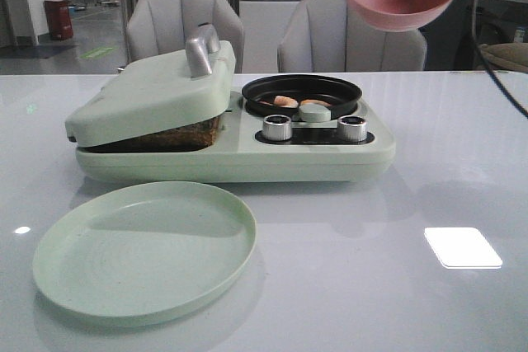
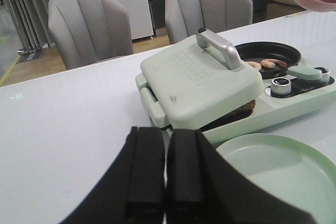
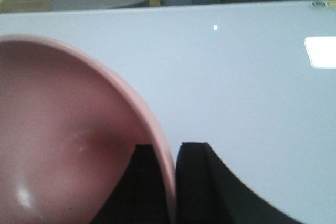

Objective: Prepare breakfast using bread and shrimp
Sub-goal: 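Bring the empty bowl back and set it down on the table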

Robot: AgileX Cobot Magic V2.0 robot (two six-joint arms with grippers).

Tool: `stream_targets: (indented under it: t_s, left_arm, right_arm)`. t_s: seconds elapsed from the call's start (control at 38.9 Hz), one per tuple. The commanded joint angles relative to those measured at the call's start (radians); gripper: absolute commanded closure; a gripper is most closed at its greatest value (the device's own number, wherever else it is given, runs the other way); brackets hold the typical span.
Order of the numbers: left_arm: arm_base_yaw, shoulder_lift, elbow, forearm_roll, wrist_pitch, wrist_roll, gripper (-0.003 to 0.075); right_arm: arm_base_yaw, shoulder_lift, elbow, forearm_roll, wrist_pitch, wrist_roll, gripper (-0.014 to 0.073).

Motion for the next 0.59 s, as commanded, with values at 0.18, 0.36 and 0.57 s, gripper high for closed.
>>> stream_targets:
  t_s: [0.18,0.36,0.57]
  left_arm:
    - [-0.009,0.010,-0.025,-0.008,-0.081,-0.011,0.0608]
    - [-0.009,0.010,-0.025,-0.008,-0.081,-0.011,0.0608]
    - [-0.009,0.010,-0.025,-0.008,-0.081,-0.011,0.0608]
  right_arm:
    - [-0.139,-0.046,-0.026,-0.010,0.333,-0.002,0.0454]
    - [-0.167,0.017,-0.026,-0.010,0.426,-0.002,0.0454]
    - [-0.167,0.106,-0.026,-0.005,0.451,-0.002,0.0454]
